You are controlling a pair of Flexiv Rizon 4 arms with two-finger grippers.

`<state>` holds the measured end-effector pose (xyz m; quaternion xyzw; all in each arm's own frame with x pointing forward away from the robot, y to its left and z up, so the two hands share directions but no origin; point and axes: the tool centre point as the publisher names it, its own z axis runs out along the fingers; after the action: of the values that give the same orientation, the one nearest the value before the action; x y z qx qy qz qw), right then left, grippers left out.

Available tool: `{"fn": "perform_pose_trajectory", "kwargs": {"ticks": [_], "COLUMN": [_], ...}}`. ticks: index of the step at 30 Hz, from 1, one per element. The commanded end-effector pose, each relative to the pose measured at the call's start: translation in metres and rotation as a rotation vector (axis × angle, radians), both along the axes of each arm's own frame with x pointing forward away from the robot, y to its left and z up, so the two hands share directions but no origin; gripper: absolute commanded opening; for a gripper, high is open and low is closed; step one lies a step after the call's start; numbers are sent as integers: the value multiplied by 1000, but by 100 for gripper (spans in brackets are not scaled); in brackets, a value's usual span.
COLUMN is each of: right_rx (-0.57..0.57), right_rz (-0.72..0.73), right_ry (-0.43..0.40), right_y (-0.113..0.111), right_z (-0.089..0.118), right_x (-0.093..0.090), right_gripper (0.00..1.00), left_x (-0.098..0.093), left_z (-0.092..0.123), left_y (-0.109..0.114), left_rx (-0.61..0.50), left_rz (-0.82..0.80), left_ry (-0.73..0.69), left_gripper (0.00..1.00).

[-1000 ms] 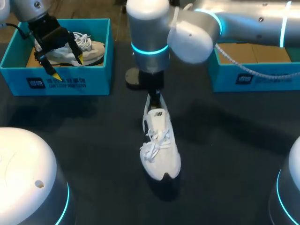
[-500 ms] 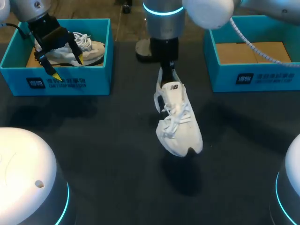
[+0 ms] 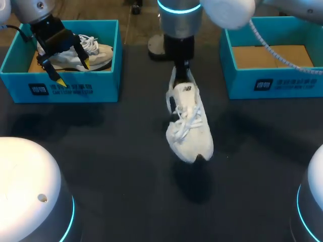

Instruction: Take the shoe out of the shoebox, open the shoe tongue, remove and reinsert the insole, then place the shoe into the shoebox

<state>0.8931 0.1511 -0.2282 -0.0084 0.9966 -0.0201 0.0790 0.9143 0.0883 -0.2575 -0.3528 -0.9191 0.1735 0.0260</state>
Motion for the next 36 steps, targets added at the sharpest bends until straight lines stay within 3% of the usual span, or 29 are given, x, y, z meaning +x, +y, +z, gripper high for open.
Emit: {"fn": "perform_pose_trajectory", "kwargs": {"ticks": [1,9,18,28,36], "right_rx": [16,-38,-71,-104,-88], "right_rz": [7,32,77,55,-18], "right_ry": [-9,-47,-57,-66,-58], "right_y": [-24,-75,-124,-181,-241], "right_z": [27,57,59,60,53], "right_x": [23,83,141,186,214], "right_gripper": [0,0,0,0,0], "left_x": [1,1,1,1,1], "left_z": [0,0,0,0,0], "left_y": [0,0,0,0,0], "left_rx": [3,3,3,3,3], "left_rz": [-2,-2,-2,-2,-2], "left_ry": [1,1,1,1,1], "left_gripper": [100,100,100,100,100]}}
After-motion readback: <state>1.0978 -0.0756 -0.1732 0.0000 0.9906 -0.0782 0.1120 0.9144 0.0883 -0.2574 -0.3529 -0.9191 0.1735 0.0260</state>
